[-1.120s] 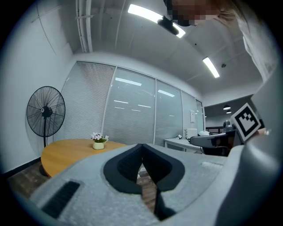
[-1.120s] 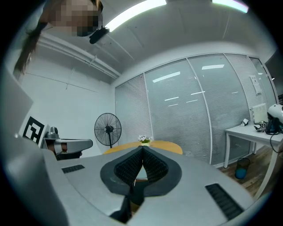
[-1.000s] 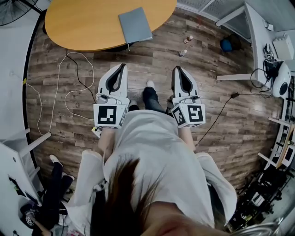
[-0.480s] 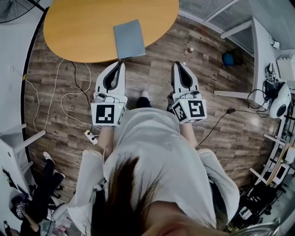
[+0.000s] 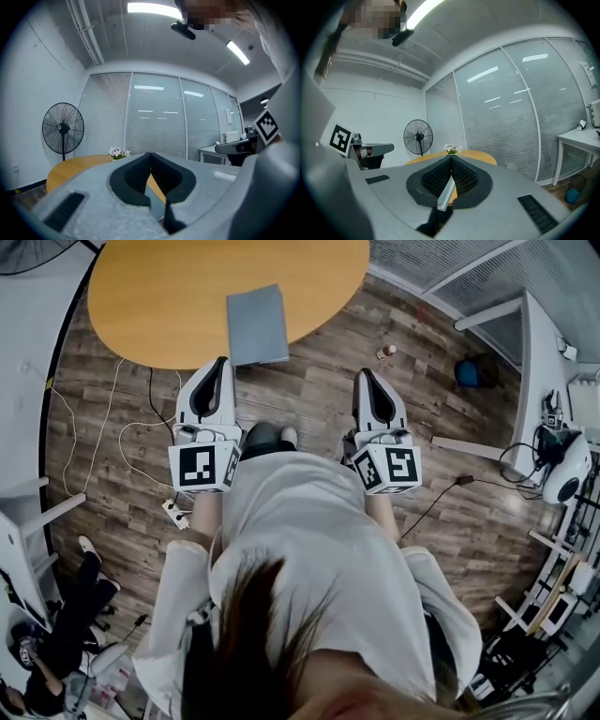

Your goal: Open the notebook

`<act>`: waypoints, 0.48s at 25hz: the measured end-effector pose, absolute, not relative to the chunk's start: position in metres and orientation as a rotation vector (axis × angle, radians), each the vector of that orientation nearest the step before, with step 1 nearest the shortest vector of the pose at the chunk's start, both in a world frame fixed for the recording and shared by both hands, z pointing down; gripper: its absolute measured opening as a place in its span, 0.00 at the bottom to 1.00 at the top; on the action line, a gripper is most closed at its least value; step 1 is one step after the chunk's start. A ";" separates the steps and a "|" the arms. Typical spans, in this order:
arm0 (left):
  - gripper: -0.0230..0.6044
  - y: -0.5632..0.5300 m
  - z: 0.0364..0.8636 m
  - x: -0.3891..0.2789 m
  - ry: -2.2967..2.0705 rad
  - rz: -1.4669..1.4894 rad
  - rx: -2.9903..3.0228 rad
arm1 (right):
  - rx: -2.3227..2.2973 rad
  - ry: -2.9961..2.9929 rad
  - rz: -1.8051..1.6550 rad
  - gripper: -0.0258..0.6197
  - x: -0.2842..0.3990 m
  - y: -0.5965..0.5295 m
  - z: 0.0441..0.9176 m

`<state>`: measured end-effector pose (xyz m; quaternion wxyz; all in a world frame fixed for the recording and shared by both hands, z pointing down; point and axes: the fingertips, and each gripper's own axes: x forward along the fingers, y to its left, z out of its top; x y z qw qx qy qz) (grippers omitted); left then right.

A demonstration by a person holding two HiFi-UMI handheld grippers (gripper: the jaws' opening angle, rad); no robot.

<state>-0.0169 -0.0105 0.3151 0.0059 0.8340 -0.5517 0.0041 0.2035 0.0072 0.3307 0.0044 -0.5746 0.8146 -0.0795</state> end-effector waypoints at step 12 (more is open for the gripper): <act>0.06 -0.072 0.317 -0.032 -1.711 -0.012 2.603 | -1.817 2.565 -0.269 0.04 0.185 -0.053 0.332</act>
